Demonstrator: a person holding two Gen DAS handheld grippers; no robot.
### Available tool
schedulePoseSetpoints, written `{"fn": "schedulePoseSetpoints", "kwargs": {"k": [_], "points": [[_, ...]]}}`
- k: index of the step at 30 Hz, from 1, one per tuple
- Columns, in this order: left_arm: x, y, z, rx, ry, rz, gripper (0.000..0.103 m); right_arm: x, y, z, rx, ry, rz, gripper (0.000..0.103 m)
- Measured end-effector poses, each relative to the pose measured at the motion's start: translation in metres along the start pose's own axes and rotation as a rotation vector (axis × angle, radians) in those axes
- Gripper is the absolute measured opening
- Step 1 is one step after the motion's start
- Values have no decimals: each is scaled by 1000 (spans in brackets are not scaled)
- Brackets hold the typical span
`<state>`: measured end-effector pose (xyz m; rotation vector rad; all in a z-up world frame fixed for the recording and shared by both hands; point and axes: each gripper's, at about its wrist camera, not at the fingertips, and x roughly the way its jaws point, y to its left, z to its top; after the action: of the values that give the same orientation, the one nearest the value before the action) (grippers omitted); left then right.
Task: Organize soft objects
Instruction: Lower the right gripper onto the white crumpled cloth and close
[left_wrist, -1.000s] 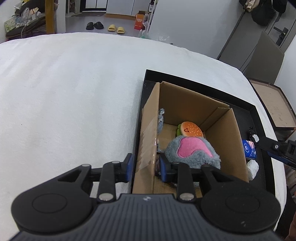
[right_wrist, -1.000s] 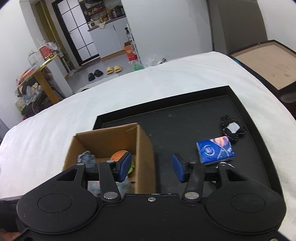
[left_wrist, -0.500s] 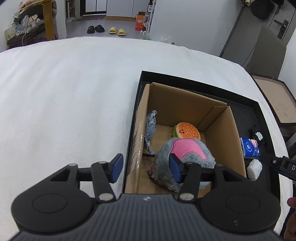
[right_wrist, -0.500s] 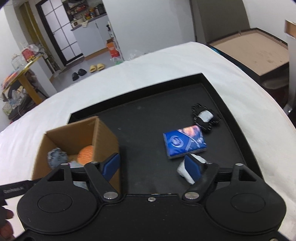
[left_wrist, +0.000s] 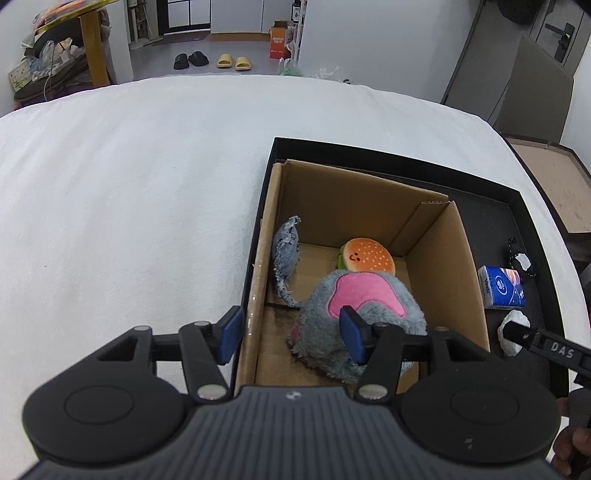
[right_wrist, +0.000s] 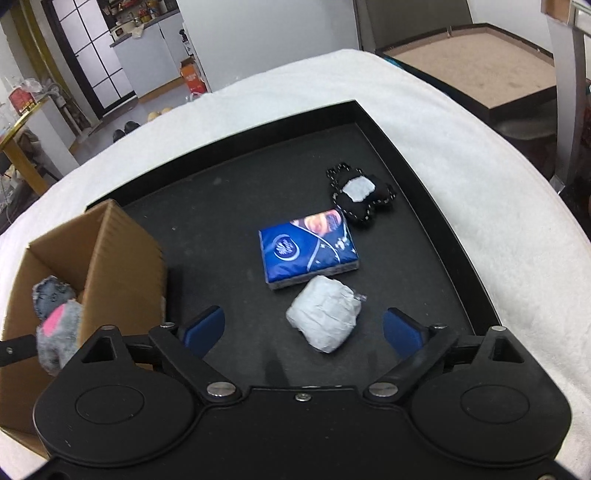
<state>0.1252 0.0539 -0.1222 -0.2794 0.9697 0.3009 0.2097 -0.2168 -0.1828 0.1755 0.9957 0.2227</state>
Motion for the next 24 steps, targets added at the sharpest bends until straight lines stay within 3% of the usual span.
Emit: {"fn": "schedulePoseSetpoints", "kwargs": {"k": [11, 15, 17, 18, 19, 24], "points": [[-1, -5, -1, 6, -7, 15, 60, 24, -11, -8, -4, 27, -34, 91], [-2, -5, -1, 6, -8, 14, 60, 28, -11, -9, -14, 31, -28, 81], [-2, -4, -1, 6, -9, 13, 60, 31, -10, -9, -27, 34, -30, 68], [-2, -4, -1, 4, -8, 12, 60, 29, -9, -10, -40, 24, -38, 54], [-2, -3, 0, 1, -8, 11, 60, 28, -9, -9, -48, 21, -40, 50], [-3, -2, 0, -4, -12, 2, 60, 19, -4, -9, -63, 9, -15, 49]]}}
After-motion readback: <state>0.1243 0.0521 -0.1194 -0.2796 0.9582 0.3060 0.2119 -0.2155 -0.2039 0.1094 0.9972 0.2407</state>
